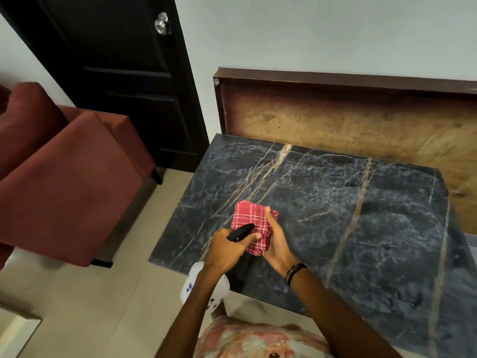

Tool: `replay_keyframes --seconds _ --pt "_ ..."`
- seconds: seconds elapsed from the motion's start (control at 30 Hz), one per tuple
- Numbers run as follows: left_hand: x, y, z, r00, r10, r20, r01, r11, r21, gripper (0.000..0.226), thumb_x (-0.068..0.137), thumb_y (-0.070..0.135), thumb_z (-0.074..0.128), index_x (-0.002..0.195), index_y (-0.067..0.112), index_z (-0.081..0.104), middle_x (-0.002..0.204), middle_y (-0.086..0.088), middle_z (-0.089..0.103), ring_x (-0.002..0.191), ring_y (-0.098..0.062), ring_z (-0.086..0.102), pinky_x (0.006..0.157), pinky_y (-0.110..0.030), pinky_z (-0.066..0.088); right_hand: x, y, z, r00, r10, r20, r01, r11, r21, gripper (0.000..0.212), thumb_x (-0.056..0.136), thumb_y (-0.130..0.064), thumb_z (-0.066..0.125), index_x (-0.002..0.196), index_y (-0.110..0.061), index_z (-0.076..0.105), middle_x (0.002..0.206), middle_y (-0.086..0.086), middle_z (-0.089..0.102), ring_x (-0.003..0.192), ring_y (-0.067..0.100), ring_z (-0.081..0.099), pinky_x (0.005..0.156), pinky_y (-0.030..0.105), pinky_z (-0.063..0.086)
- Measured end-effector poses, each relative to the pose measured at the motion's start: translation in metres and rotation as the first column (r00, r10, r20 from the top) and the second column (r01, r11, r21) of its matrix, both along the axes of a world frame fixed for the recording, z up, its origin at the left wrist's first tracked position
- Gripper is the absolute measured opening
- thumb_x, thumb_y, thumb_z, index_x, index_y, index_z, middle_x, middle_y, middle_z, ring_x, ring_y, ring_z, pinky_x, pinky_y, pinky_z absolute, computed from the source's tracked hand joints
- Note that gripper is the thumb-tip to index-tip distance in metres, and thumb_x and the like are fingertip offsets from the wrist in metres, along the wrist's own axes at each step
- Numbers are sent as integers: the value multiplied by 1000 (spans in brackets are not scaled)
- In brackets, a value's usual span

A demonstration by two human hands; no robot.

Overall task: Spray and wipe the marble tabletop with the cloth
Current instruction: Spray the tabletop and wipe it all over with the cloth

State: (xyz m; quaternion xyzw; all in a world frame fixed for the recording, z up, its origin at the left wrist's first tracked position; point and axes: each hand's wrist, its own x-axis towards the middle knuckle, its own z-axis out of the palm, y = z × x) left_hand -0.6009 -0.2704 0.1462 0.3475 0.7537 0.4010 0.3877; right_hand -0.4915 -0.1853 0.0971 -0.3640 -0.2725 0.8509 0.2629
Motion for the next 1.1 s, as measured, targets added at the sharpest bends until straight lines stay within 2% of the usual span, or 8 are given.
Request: replay_keyframes --seconds 0.47,0.67,0.73,0.8,0.87,0.93,1.0,1.1 --pt "-150 5 -19 998 -68 4 68 997 -36 35 62 52 79 62 20 64 48 15 64 43 0 59 40 -7 38 -128 -6 -24 991 -127 -31 126 992 -31 50 90 -53 51 125 -18 58 118 14 69 110 30 66 84 42 58" --pt "-209 -16 -3 973 200 112 -208 976 62 19 67 51 73 71 33 69 57 1 66 43 -4 56 41 -13 41 -147 -15 -24 890 -56 453 -76 961 267 47 88 -40 63 128 -17 52 117 12 68 96 23 69 82 36 58" --pt "-224 -25 3 962 236 138 -254 959 129 12 78 37 71 69 45 68 61 -2 62 37 -5 44 41 -21 37 -154 -21 -27 744 -95 662 -369 767 524 54 90 -49 55 134 -19 48 103 8 69 83 19 68 78 37 59" --pt "-235 -34 5 954 272 129 -291 942 167 20 83 29 68 78 49 67 63 -2 59 38 -7 37 43 -23 35 -164 -29 -35 630 -189 753 -653 395 646 47 96 -41 53 136 -17 47 92 8 70 73 15 65 74 36 60" --pt "-244 -39 7 953 288 99 -302 934 192 26 85 27 67 83 52 64 64 -4 57 40 -9 35 44 -24 35 -172 -42 -51 621 -327 713 -762 -38 646 46 87 -30 69 130 -16 57 106 5 72 88 15 69 84 31 58" --pt "-252 -43 8 959 277 54 -283 938 201 32 84 27 67 71 56 64 66 -9 58 39 -6 38 46 -25 37 -174 -60 -69 591 -401 700 -806 -331 491 56 72 -42 80 121 -19 66 119 0 70 108 19 67 91 34 55" --pt "-261 -48 5 967 254 20 -253 949 190 34 84 26 66 68 56 63 68 -9 61 40 -5 41 47 -25 40 -167 -76 -79 519 -371 770 -842 -375 387 64 80 -66 59 127 -22 62 133 0 62 124 23 58 103 43 46" --pt "-274 -56 -3 970 243 6 -240 957 161 17 85 27 65 73 40 68 72 -22 60 42 -6 42 49 -27 42 -161 -79 -86 495 -287 820 -860 -293 417 73 89 -74 32 137 -22 50 145 2 50 136 23 44 118 42 22"
